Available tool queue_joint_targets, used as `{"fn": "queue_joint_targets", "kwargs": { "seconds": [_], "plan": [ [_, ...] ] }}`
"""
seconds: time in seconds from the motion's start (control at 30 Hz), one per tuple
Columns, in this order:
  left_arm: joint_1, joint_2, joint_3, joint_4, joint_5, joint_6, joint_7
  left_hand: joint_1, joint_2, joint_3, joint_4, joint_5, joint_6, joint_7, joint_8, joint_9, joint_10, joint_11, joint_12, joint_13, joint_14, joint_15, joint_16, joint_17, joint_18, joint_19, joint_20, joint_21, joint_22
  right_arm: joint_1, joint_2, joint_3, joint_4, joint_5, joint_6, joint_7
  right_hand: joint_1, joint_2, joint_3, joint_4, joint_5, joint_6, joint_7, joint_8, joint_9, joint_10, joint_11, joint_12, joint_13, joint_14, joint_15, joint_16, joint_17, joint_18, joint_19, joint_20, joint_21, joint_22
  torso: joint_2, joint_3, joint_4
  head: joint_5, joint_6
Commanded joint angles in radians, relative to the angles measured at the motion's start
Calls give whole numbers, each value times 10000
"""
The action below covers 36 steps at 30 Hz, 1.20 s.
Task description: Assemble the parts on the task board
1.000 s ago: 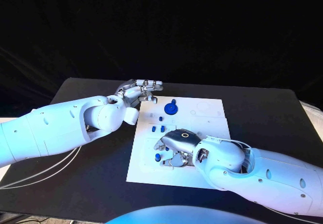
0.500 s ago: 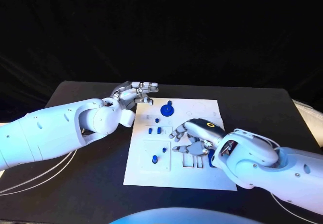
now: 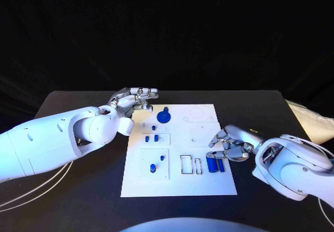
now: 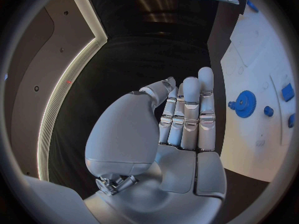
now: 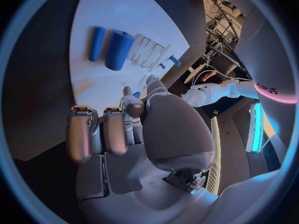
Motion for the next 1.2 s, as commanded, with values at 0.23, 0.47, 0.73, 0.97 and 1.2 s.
{"fn": "queue_joint_targets", "kwargs": {
  "seconds": [0.23, 0.47, 0.73, 0.97, 1.2],
  "plan": [
    [2, 7, 0, 56, -103, 222, 21, -30, 82, -47, 16, -36, -56, -12, 54, -16, -69, -5, 23, -15, -71, 20, -14, -9, 111, -3, 3, -61, -10, -44, -192, -102, 131, -1055, 759, -1700, -124, 220, -586, 339, 25, 6, 30, 226, 86, -11, 13, 748, 1053, 557, 1, 134, 212, -99, 68, 48, 73, 91, -43, -3, -71, -20, -6],
    [1, -9, -6, 26, -108, 222, 23, -30, 82, -47, 16, -36, -56, -12, 54, -16, -69, -5, 23, -15, -71, 20, -14, -9, 111, -3, 3, -61, -10, -122, -92, -131, 94, -1224, 1059, -1874, -276, 307, -758, 353, 59, -7, 25, 293, 113, -40, 17, 784, 1162, 553, 4, 141, 221, -101, 68, 54, 80, 107, -46, -13, -93, 20, -28],
    [-1, -5, -10, 12, -109, 234, 21, -30, 82, -47, 16, -36, -56, -12, 54, -16, -69, -5, 23, -15, -71, 20, -14, -9, 111, -3, 3, -61, -10, -330, 299, -143, -73, -1218, 1266, -1900, -278, 361, -805, 338, 75, 29, 11, 344, 134, -2, 6, 872, 1292, 561, 0, 173, 280, -104, 74, 54, 88, 125, -34, -7, -85, 40, -63],
    [-2, -17, -11, 1, -109, 233, 16, -30, 82, -47, 16, -36, -56, -12, 54, -16, -69, -5, 23, -15, -71, 20, -14, -9, 111, -3, 3, -61, -10, -460, 553, -145, -253, -1229, 1433, -1911, -247, 411, -833, 327, 90, 61, -3, 386, 152, 34, -6, 946, 1397, 567, -8, 196, 321, -108, 82, 50, 97, 147, -41, -10, -91, 51, -85],
    [-4, -21, -12, -4, -109, 244, 14, -30, 82, -47, 16, -36, -56, -12, 54, -16, -69, -5, 23, -15, -71, 20, -14, -9, 111, -3, 3, -61, -10, -592, 923, -145, -521, -1275, 1423, -1920, -136, 526, -867, 310, 233, 67, -13, 435, 175, 23, -17, 955, 1460, 567, -18, 205, 335, -108, 78, 41, 101, 153, -39, -5, -81, 69, -101]
  ]
}}
